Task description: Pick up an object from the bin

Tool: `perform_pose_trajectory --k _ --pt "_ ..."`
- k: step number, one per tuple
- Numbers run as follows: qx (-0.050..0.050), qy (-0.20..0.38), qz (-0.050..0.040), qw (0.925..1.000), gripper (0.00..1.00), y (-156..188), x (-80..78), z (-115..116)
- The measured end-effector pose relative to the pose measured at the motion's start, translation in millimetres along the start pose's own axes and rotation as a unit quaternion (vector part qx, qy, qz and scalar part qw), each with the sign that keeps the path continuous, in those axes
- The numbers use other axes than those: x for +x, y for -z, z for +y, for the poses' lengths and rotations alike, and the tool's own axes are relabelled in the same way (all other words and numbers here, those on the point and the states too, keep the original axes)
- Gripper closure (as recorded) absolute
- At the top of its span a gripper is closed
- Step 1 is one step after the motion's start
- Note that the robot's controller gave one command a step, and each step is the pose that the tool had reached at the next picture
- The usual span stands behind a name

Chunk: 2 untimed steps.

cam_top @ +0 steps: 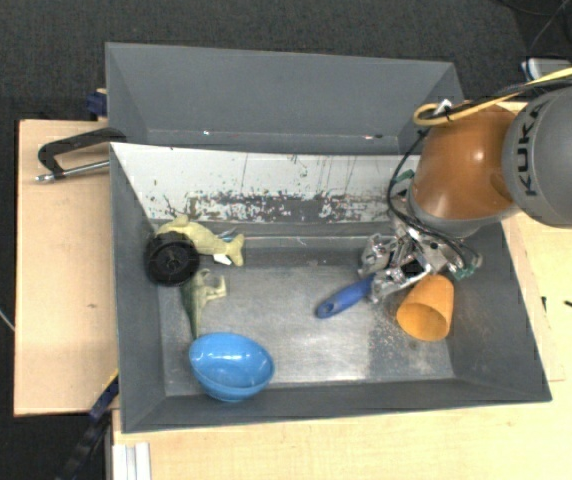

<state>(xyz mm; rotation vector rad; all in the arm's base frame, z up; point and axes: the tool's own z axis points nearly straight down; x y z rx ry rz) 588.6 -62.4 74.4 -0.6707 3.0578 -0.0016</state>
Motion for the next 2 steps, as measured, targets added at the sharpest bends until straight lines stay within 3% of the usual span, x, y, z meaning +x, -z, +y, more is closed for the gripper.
perform_pose_trajectory --k 1,2 --pt "0.001 -0.004 -0.0012 1.0 1.0 122 -7.0 -2" --pt "0.0 0.144 0.0005 0.9896 1.0 176 -2.5 -1"
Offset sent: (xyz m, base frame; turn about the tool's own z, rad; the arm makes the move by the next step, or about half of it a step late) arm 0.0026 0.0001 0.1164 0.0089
